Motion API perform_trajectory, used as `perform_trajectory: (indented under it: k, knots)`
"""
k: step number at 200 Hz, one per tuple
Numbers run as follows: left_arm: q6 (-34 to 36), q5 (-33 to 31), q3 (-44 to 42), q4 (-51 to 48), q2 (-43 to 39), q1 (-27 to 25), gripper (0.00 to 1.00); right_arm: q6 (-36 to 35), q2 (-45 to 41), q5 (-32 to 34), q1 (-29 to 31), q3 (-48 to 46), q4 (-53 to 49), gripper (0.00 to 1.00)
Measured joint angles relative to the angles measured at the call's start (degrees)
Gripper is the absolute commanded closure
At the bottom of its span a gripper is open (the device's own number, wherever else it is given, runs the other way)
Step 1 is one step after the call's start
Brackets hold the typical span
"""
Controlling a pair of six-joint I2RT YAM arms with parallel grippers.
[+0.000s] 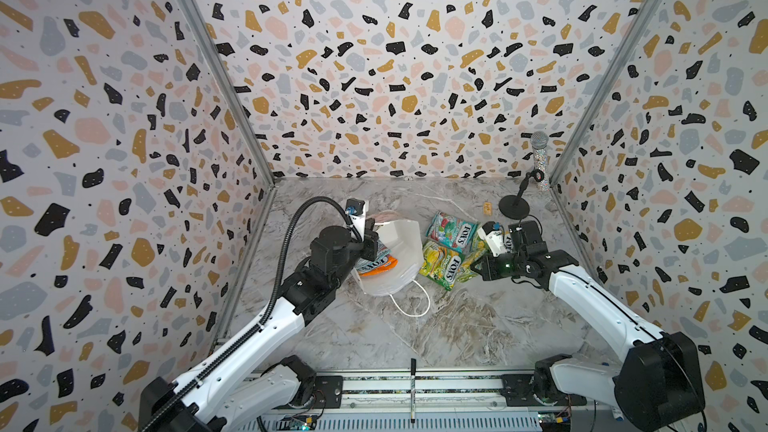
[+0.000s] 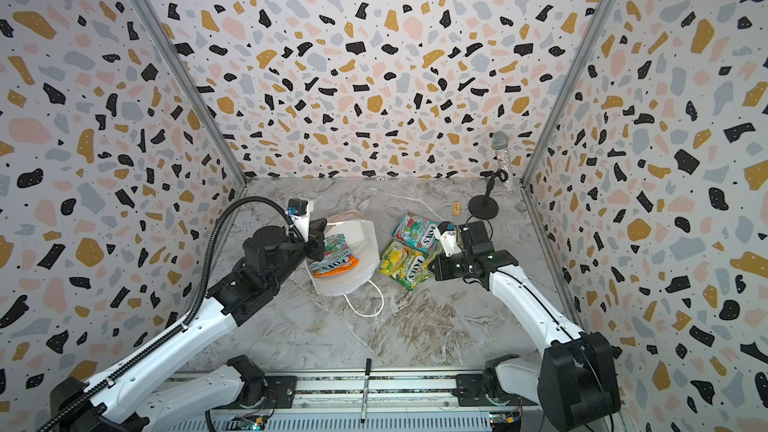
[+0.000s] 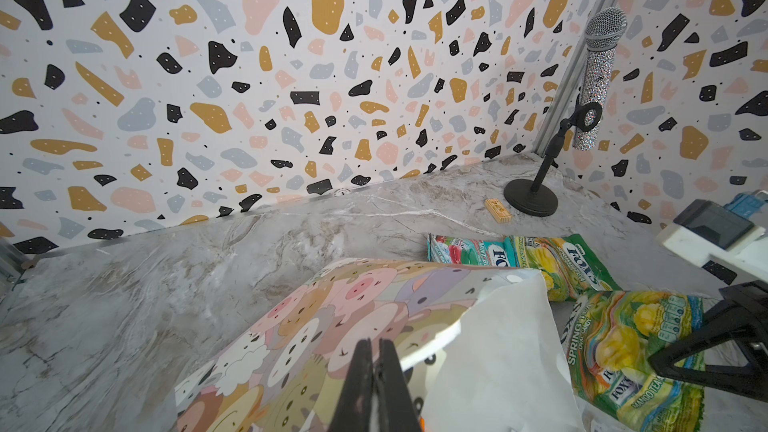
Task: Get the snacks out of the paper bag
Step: 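Lower the green Mango packet onto the other packets and open the right gripper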
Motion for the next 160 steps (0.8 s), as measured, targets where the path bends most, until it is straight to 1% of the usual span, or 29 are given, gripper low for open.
perform_trajectory:
  k: [38,57,74,91,118,131,147,160]
  knots:
    - [0.0,0.0,0.0,0.0,0.0,0.0,1.00,-0.9,1.5,-0.4,-1.7,-1.8,0.8,1.00]
    - [0.0,0.0,0.0,0.0,0.0,0.0,1.00,-1.0,1.9,0.9,-1.7,-1.8,0.8,1.00]
    - [0.0,0.0,0.0,0.0,0.0,0.0,1.00,-0.9,1.9,2.1,-1.7,-1.8,0.5,0.97]
    - [0.0,0.0,0.0,0.0,0.0,0.0,1.00,-0.6,2.0,3.5,-1.7,-1.7,-0.2,0.96]
    - [0.0,0.0,0.0,0.0,0.0,0.0,1.00,0.2,3.0,7.0,-1.7,-0.4,-2.9,0.89]
    - [0.0,0.0,0.0,0.0,0.0,0.0,1.00,1.0,3.4,9.4,-1.7,0.4,-4.2,0.88]
    - [0.0,0.0,0.0,0.0,0.0,0.0,1.00,2.1,3.3,12.7,-1.7,1.0,-5.4,0.79]
    - [0.0,0.0,0.0,0.0,0.0,0.0,1.00,2.8,3.3,15.9,-1.7,1.5,-6.4,0.78]
